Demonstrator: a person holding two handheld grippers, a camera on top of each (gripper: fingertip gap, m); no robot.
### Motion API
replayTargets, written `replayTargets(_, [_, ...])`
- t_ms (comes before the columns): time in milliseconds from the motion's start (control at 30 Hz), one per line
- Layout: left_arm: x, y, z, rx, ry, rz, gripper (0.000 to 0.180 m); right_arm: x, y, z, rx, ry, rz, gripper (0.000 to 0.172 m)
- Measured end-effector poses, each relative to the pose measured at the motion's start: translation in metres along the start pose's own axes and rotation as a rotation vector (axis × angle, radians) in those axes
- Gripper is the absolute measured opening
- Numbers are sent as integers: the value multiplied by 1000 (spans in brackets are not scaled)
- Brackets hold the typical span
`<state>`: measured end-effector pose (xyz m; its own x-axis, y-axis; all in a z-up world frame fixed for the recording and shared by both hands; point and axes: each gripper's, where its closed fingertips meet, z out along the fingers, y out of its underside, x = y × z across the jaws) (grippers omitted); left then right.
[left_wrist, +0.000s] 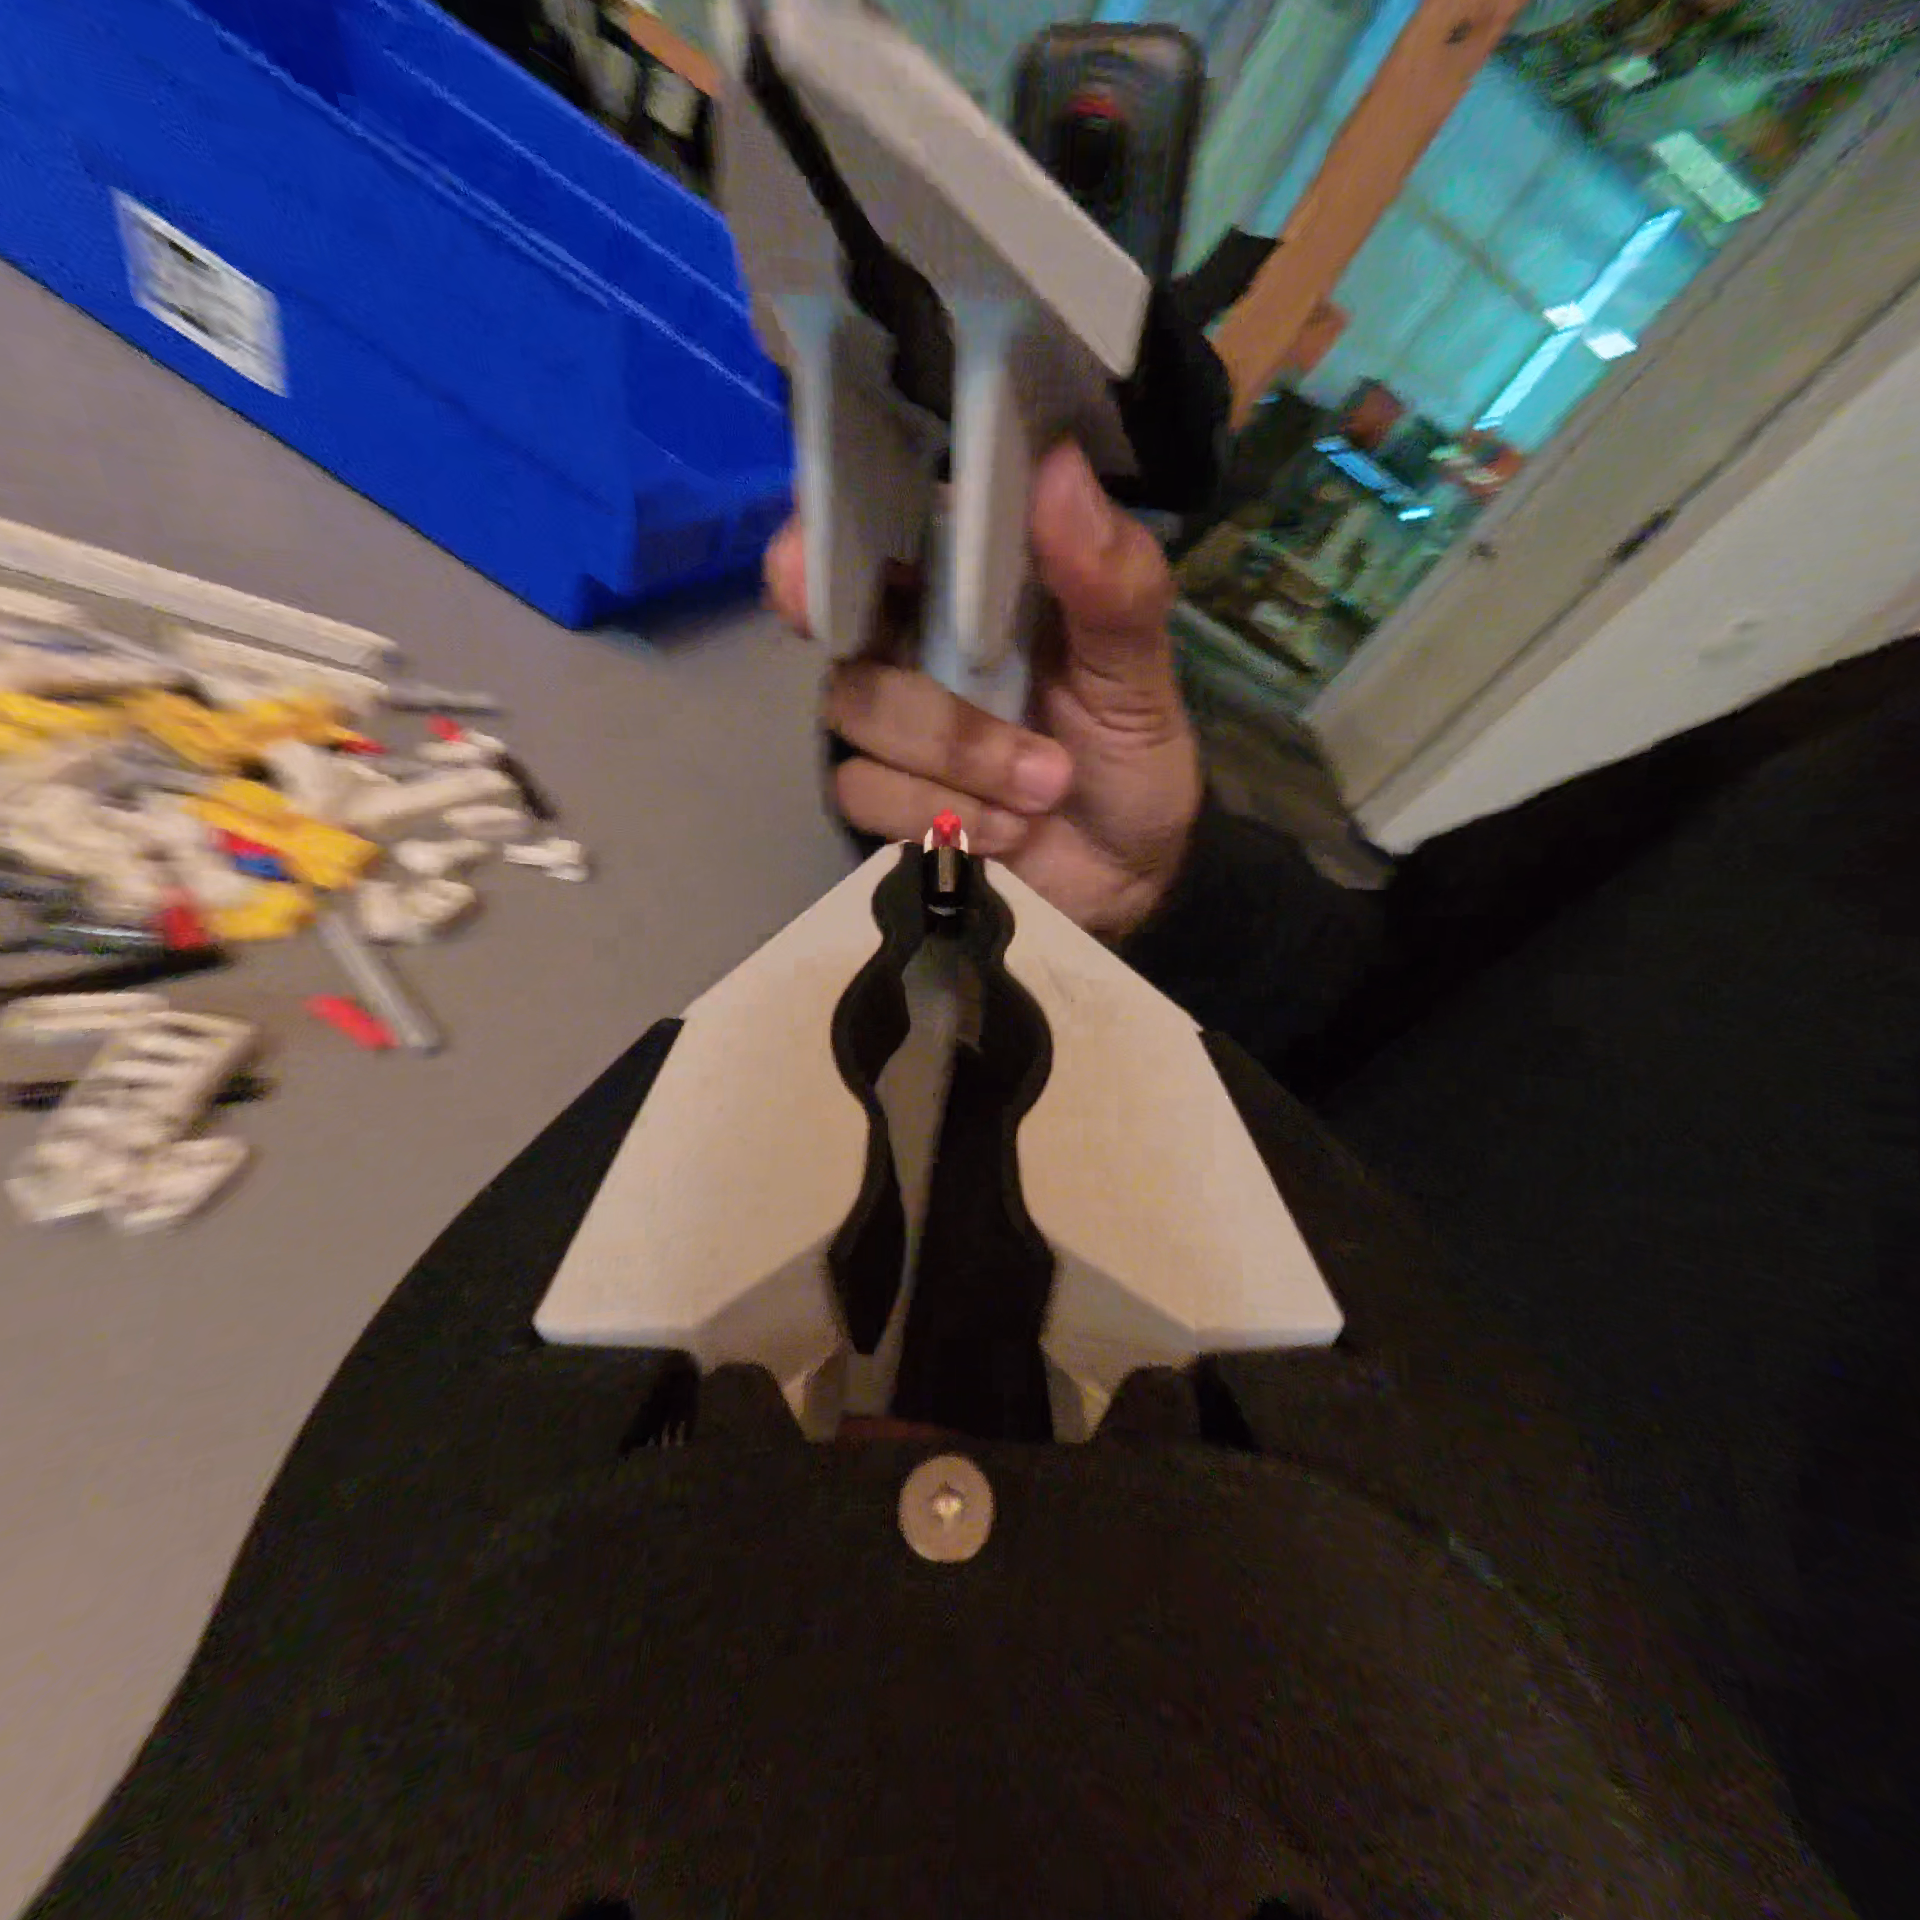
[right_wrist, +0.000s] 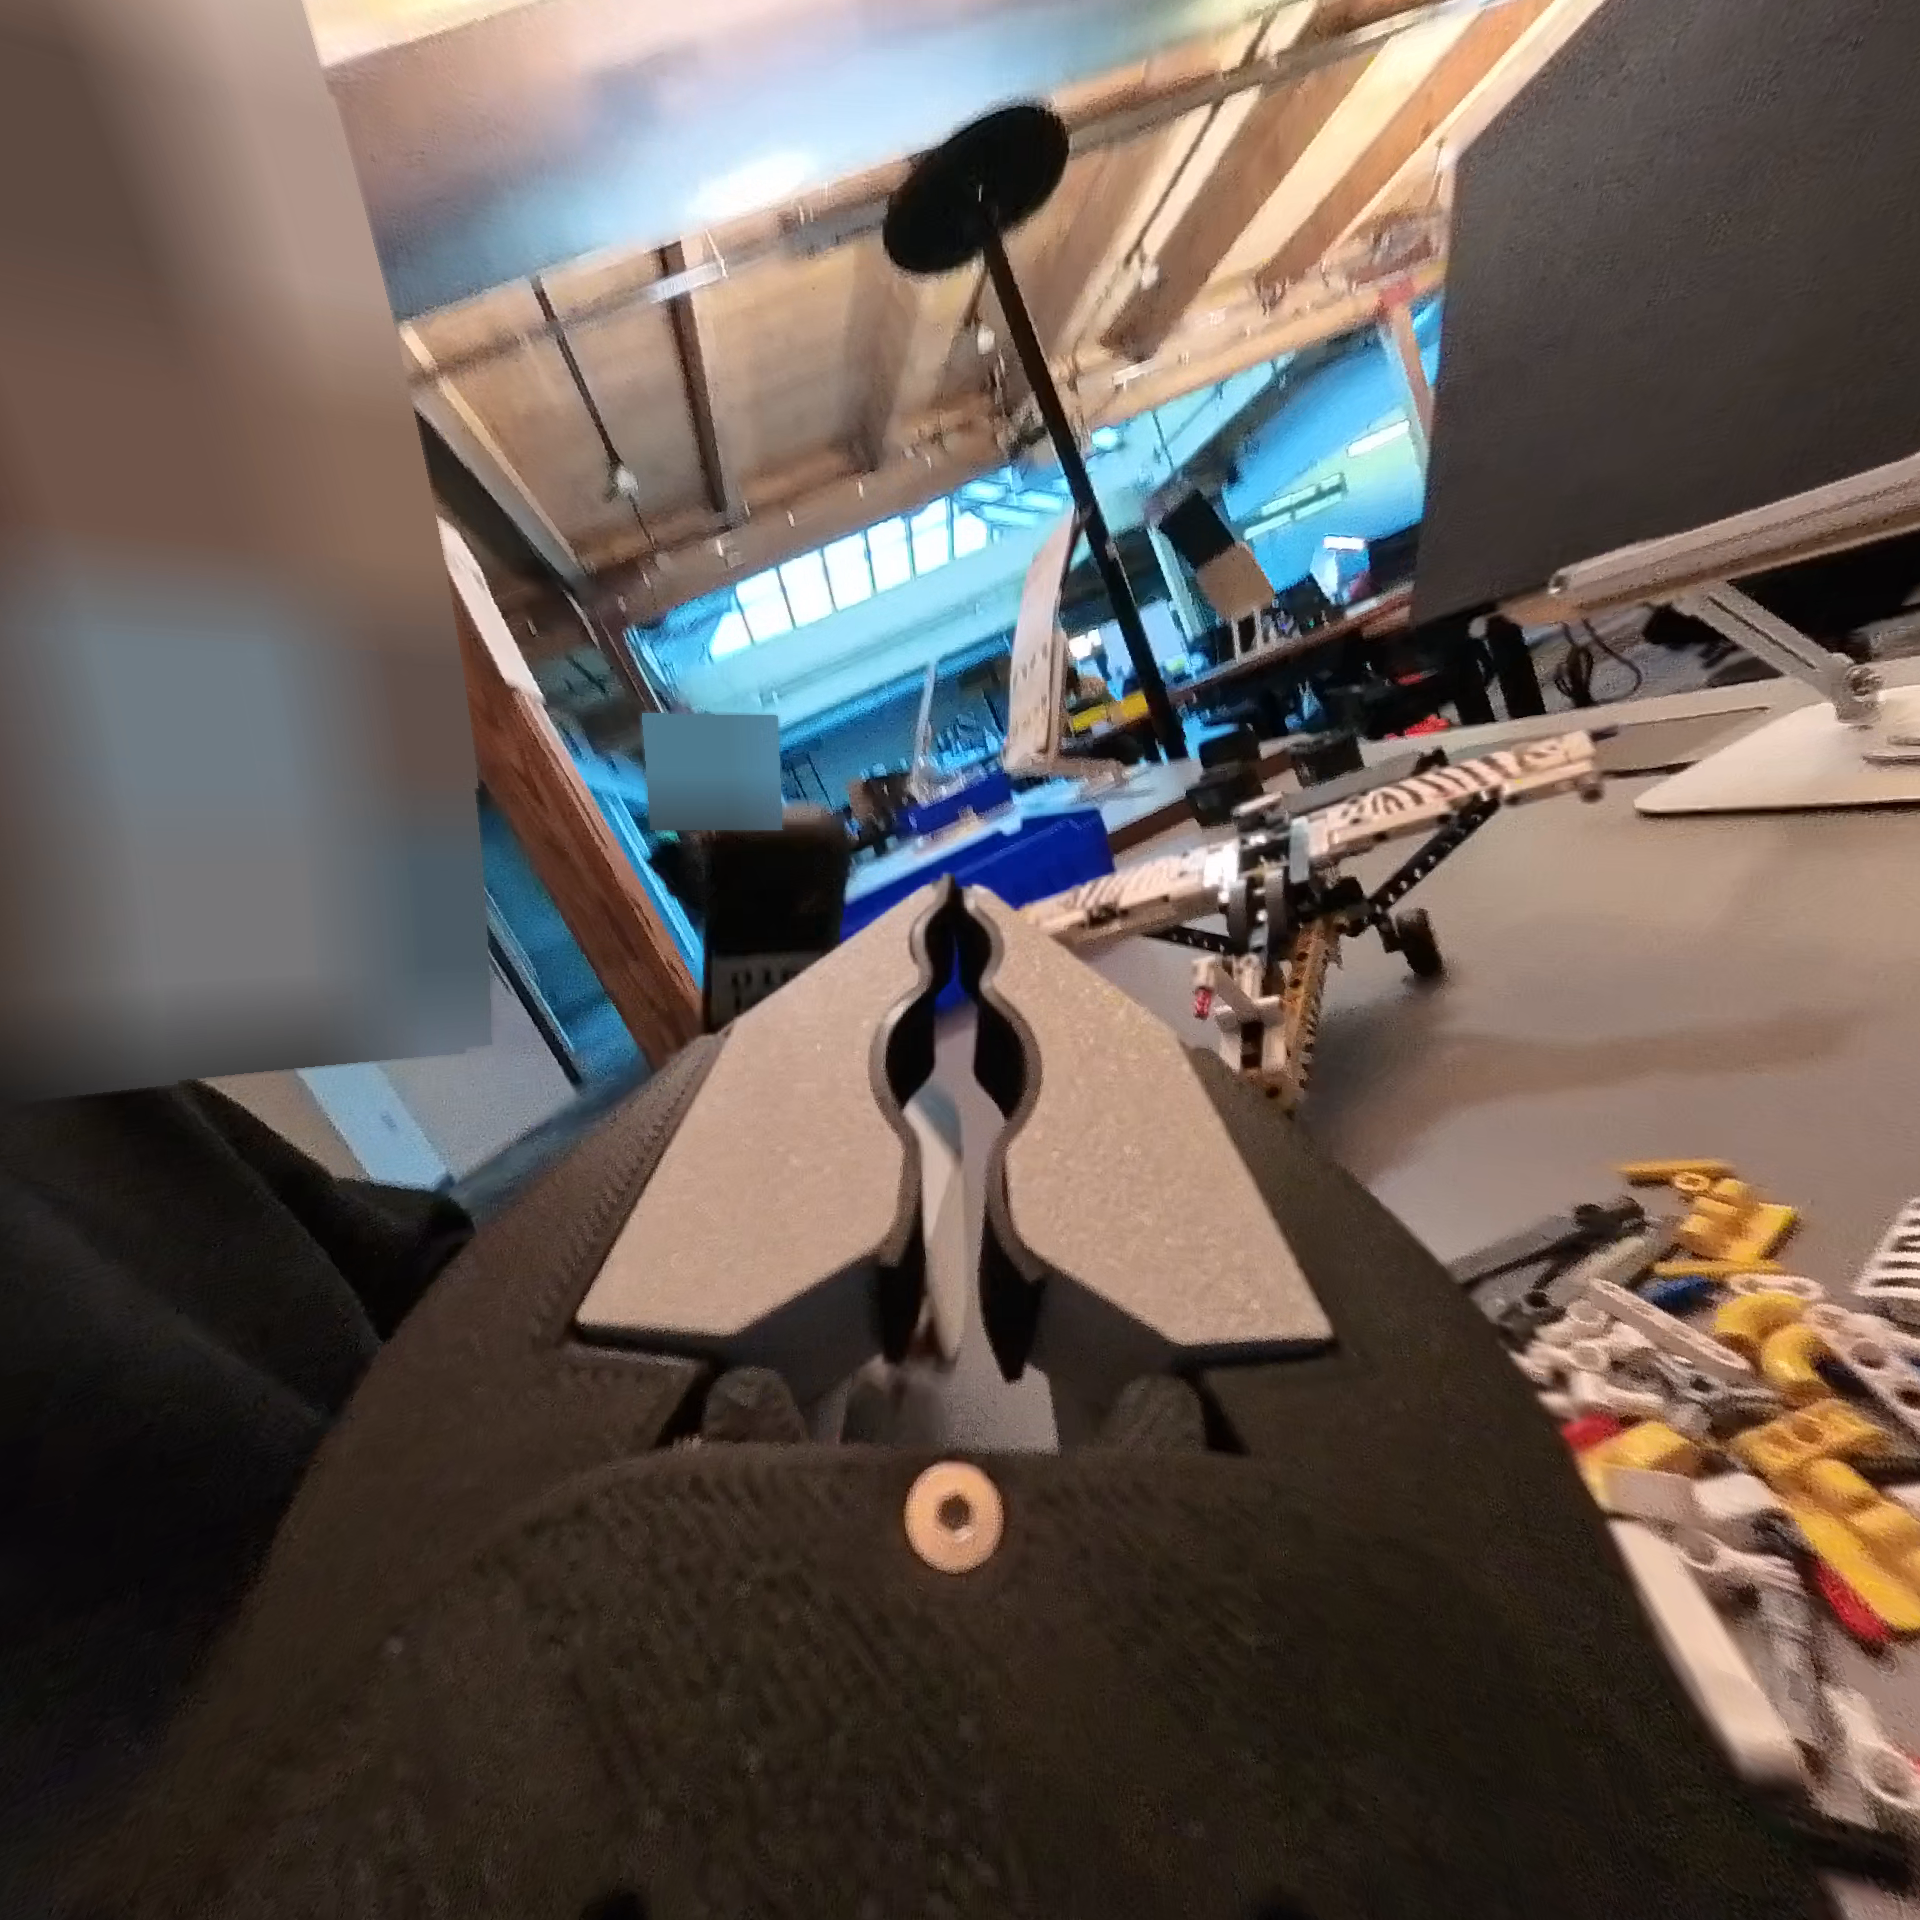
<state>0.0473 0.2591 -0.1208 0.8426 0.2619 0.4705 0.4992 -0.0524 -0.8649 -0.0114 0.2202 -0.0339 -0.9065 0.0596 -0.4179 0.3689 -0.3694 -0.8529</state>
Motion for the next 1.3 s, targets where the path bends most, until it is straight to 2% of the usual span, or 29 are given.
replayTargets(67, [-21, -10, -18, 9, -103, 37, 8, -2, 5, -1, -71, -13, -36, 0])
replayTargets(133, [-31, -15, -32, 41, -124, 23, 7, 0, 19, -1, -163, -47, -50, 0])
replayTargets(233, [-34, -18, -43, 45, -144, 42, 7, 9, 52, 3, -342, -33, -73, 24])
replayTargets(267, [-34, -20, -45, 43, -148, 53, 7, 9, 60, 4, -373, -33, -90, 24])
replayTargets(433, [-31, -19, -50, 11, -162, 89, 7, -5, 69, 12, -380, -102, -104, 19])
replayTargets(567, [-27, -16, -51, -5, -138, 87, 7, -10, 77, 13, -415, -130, -175, 12])
replayTargets(633, [-25, -15, -52, -11, -123, 82, 7, -14, 79, 13, -422, -153, -175, 5])
replayTargets(767, [-22, -13, -53, -12, -83, 69, 7, -14, 80, 11, -432, -166, -170, 2])
replayTargets(1000, [-15, -30, -59, 144, 46, -46, 7, -15, 68, 12, -371, -181, -85, 1])
replayTargets(1133, [-15, -38, -64, 226, 72, -48, 6, -16, 67, 13, -355, -195, -30, 1])
replayTargets(1300, [-17, -38, -66, 231, 78, -49, 6, -14, 69, 14, -348, -199, 1, 1])
